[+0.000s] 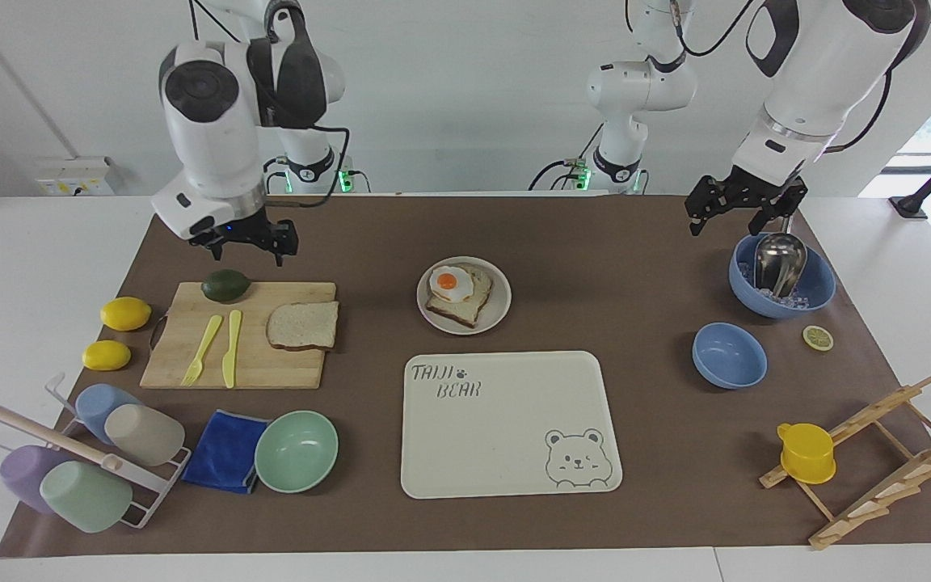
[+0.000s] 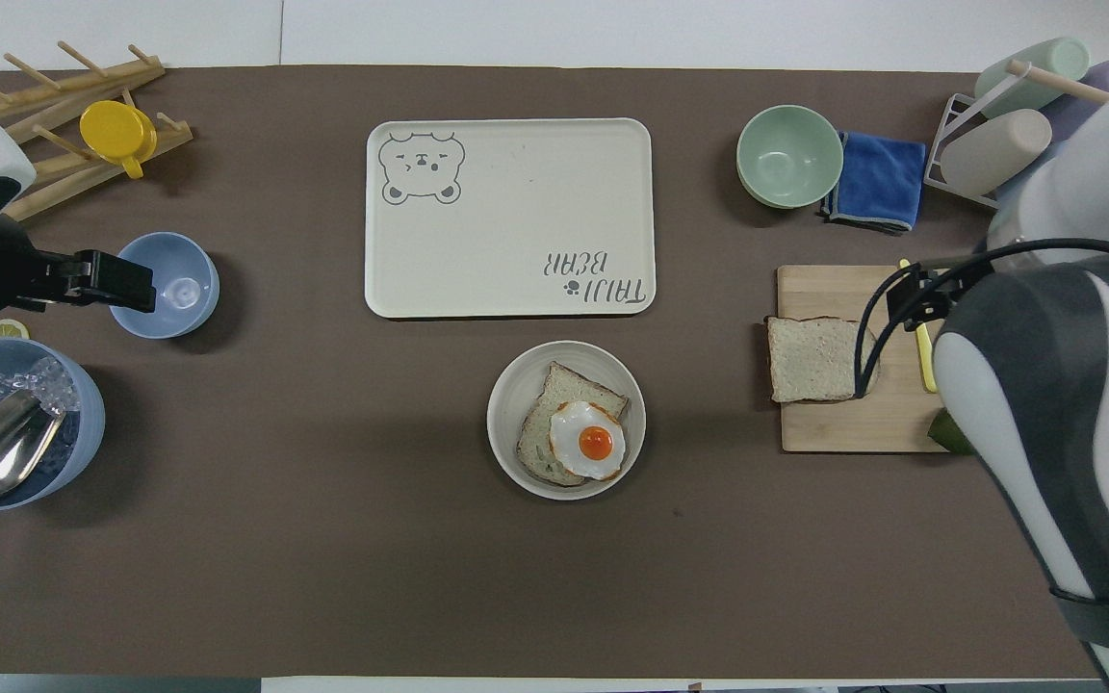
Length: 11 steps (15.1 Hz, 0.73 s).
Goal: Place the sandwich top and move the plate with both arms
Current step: 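Carry the bread slice with the right gripper toward the white plate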
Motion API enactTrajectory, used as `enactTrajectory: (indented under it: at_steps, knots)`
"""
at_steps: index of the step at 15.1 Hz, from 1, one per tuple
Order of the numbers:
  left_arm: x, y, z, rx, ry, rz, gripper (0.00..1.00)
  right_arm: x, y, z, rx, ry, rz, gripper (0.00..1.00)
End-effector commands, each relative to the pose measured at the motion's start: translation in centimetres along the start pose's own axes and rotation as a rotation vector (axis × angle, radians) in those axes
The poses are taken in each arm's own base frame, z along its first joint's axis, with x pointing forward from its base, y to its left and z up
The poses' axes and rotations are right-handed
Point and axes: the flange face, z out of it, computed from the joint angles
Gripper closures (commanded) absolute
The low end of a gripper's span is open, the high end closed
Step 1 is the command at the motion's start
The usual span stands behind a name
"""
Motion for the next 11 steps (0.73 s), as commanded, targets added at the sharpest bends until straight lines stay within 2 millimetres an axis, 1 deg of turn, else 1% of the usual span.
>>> enactTrajectory:
  at_steps: [1, 3, 4, 5, 6, 7, 8, 11]
  knots:
    - [-0.3, -0.2, -0.3, -0.009, -0.003, -0.013, 0.0, 0.8, -6.3, 3.9, -0.096, 0.047, -0.005, 0.0]
    - [-0.2, -0.1, -0.3, -0.009, 0.0, -0.012, 0.0, 0.5, -8.8, 6.8, -0.155, 0.063, -0.034, 0.0]
    - [-0.2, -0.1, -0.3, -0.009, 0.0, -0.013, 0.0, 0.6, -11.0, 8.3, -0.188, 0.058, -0.034, 0.0]
    - [-0.3, -0.1, -0.3, -0.009, -0.003, -0.012, 0.0, 0.7, -12.7, 9.7, -0.208, 0.06, -0.015, 0.0]
    - [-0.3, -0.1, -0.3, -0.009, -0.002, -0.012, 0.0, 0.8, -13.8, 11.1, -0.22, 0.051, 0.004, 0.0]
    - [-0.3, -0.1, -0.3, -0.009, -0.001, -0.012, 0.0, 0.6, -14.9, 11.8, -0.229, 0.051, 0.005, 0.0]
    - [-0.2, -0.2, -0.3, -0.009, 0.0, -0.013, 0.0, 0.3, -15.6, 12.4, -0.236, 0.052, -0.003, 0.0]
    - [-0.2, -0.2, -0.3, -0.01, 0.002, -0.01, 0.0, 0.1, -15.8, 14.5, -0.28, 0.066, -0.042, 0.0]
